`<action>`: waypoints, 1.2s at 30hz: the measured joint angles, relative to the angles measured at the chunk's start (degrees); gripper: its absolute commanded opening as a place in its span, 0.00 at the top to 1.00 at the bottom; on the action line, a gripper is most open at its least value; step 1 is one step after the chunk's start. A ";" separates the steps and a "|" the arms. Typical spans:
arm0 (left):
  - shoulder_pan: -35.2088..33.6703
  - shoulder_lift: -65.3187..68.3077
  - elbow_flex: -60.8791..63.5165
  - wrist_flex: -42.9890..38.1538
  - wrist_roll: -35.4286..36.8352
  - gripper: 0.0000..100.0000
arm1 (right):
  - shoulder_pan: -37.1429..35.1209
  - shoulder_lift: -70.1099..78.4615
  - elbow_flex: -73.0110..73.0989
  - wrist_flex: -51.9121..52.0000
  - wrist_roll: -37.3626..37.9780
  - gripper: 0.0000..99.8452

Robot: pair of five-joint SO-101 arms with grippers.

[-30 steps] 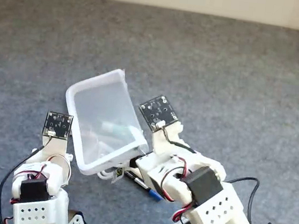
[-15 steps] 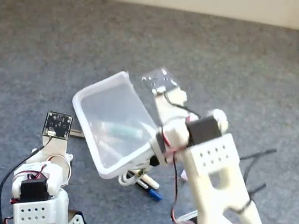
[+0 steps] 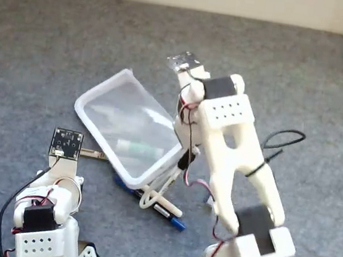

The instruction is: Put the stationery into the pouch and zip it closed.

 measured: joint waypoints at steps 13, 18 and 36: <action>0.00 0.00 0.00 0.00 0.00 0.99 | 0.53 4.57 -9.05 -0.53 -9.67 0.81; 0.00 0.00 0.00 0.00 0.00 0.99 | -1.23 -0.09 -9.05 4.40 -15.65 0.81; 0.00 0.00 0.00 0.00 0.00 0.99 | -5.19 -2.46 19.25 -12.66 -29.63 0.81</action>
